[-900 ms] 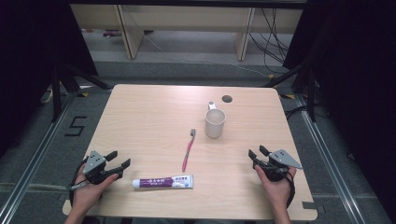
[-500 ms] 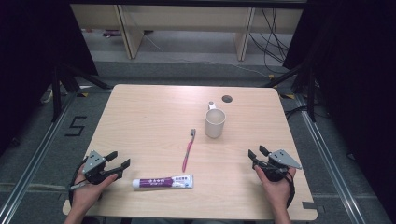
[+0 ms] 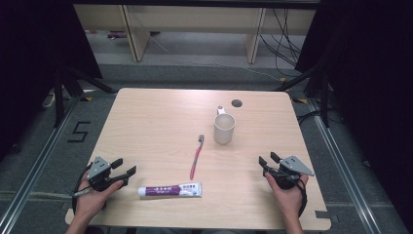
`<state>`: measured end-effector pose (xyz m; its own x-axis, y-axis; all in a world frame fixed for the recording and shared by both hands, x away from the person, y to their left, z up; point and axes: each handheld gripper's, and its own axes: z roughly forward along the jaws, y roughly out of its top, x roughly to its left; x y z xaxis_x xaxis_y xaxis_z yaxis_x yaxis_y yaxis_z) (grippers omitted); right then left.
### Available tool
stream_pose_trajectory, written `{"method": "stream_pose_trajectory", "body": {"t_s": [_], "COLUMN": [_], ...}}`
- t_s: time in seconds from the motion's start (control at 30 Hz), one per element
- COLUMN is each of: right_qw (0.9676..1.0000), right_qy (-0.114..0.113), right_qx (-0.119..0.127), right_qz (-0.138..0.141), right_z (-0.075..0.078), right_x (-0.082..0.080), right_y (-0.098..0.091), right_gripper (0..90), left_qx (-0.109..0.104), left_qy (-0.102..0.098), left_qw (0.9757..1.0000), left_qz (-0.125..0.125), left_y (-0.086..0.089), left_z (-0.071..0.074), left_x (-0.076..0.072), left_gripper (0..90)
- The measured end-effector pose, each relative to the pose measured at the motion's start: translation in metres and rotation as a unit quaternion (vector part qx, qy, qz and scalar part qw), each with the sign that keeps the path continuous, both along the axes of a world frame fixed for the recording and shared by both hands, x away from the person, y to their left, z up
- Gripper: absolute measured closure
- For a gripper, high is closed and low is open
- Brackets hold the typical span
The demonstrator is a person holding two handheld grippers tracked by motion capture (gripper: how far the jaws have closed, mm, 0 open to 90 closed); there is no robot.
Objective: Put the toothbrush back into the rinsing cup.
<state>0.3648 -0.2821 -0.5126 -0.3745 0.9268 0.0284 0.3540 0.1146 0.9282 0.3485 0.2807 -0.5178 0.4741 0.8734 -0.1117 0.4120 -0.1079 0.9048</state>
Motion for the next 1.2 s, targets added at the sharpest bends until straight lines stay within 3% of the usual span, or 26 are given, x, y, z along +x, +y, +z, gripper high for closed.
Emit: {"method": "stream_pose_trajectory", "body": {"t_s": [0.07,0.13,0.27,0.3,0.33,0.4,0.5,0.57,0.73,0.77,0.87,0.93,1.07,1.1,1.2], "right_qw": [0.9999,0.9999,0.9998,0.9998,0.9997,0.9999,0.9999,0.9999,0.9997,0.9998,0.9999,0.9999,0.9999,0.9999,0.9999], "right_qy": [0.005,0.0,0.003,0.003,0.007,-0.004,-0.002,-0.002,0.007,0.009,-0.001,-0.003,-0.003,0.001,0.006], "right_qx": [0.014,0.012,0.021,0.021,0.025,0.005,0.009,0.008,0.016,0.013,-0.002,0.003,-0.006,-0.001,-0.002], "right_qz": [-0.003,-0.003,0.005,0.005,0.002,0.008,0.009,0.009,0.017,0.015,0.013,0.013,0.013,0.012,0.012], "right_z": [0.0,-0.001,-0.001,-0.001,-0.001,0.0,-0.001,-0.001,-0.001,-0.001,-0.001,-0.001,-0.001,0.0,0.0], "right_x": [-0.001,0.0,0.001,0.001,0.0,0.002,0.002,0.002,0.003,0.002,0.003,0.004,0.003,0.003,0.003], "right_y": [0.003,0.003,0.002,0.002,0.003,0.0,0.001,0.002,0.003,0.003,0.001,0.002,0.001,0.001,0.002], "right_gripper": [47.1,47.1,47.0,46.9,46.9,46.9,46.7,46.6,46.2,46.1,45.9,45.8,45.6,45.5,45.5], "left_qx": [-0.003,-0.005,0.007,0.016,0.017,0.024,0.036,0.055,0.065,0.082,0.092,0.103,0.101,0.107,0.112], "left_qy": [0.008,0.019,0.035,0.052,0.059,0.077,0.097,0.107,0.122,0.129,0.153,0.168,0.191,0.199,0.21], "left_qw": [1.0,0.9998,0.9992,0.998,0.9975,0.9958,0.9931,0.9905,0.9872,0.9845,0.9806,0.9774,0.9736,0.9709,0.9678], "left_qz": [0.001,-0.008,-0.019,-0.031,-0.035,-0.043,-0.055,-0.066,-0.079,-0.086,-0.082,-0.076,-0.073,-0.079,-0.082], "left_y": [-0.003,-0.008,-0.016,-0.022,-0.026,-0.032,-0.043,-0.05,-0.07,-0.072,-0.081,-0.087,-0.1,-0.102,-0.112], "left_z": [0.006,0.013,0.023,0.03,0.033,0.039,0.047,0.051,0.058,0.06,0.064,0.066,0.068,0.069,0.07], "left_x": [0.003,0.007,0.015,0.022,0.025,0.032,0.04,0.045,0.057,0.059,0.067,0.071,0.079,0.081,0.086], "left_gripper": [35.2,35.4,36.2,36.4,36.7,36.6,36.9,37.1,37.5,37.4,37.4,37.7,38.5,38.6,38.6]}}
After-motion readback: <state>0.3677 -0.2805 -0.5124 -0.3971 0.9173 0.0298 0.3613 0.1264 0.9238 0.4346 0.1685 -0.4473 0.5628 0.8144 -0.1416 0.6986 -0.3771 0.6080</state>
